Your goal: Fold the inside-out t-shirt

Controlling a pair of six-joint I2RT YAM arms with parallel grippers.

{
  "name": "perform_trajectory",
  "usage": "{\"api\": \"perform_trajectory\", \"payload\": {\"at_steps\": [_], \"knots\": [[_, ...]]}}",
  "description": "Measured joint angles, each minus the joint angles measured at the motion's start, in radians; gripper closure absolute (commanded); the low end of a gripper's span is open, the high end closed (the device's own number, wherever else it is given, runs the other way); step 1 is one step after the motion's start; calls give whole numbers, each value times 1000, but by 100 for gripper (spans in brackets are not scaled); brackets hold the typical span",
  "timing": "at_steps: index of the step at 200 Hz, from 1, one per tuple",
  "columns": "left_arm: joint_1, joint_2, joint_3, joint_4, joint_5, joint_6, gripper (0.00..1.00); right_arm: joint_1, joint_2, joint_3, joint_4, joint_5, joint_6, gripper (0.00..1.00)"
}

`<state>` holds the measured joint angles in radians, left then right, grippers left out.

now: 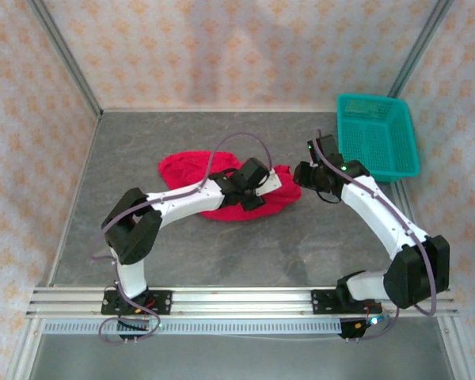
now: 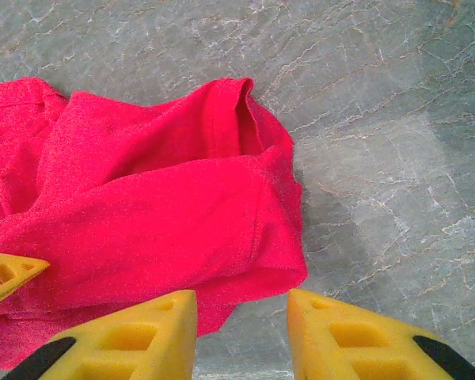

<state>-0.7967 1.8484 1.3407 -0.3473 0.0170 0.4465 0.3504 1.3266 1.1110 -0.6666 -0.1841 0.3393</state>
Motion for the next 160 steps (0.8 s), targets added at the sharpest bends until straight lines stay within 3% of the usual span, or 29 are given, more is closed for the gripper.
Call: {"api": "perform_trajectory", "payload": {"at_steps": [25, 54, 66, 77, 96, 109, 160], "knots": [[3, 5, 34, -1, 0, 6, 50, 0, -4, -9, 0, -5, 0, 66], [21, 10, 89, -18, 1, 6, 75, 0, -4, -10, 0, -19, 0, 68], [32, 19, 119, -33, 0, 14, 78, 0, -4, -10, 0, -23, 0, 68], [40, 31, 140, -47, 1, 15, 74, 0, -4, -10, 0, -25, 0, 68], [51, 37, 142, -63, 12, 16, 57, 0, -6, -10, 0, -26, 0, 68], [53, 36, 135, -70, 38, 11, 51, 0, -10, -10, 0, -26, 0, 68], [76, 32, 128, -129, 191, -3, 46, 0, -16, -10, 0, -27, 0, 68]]}}
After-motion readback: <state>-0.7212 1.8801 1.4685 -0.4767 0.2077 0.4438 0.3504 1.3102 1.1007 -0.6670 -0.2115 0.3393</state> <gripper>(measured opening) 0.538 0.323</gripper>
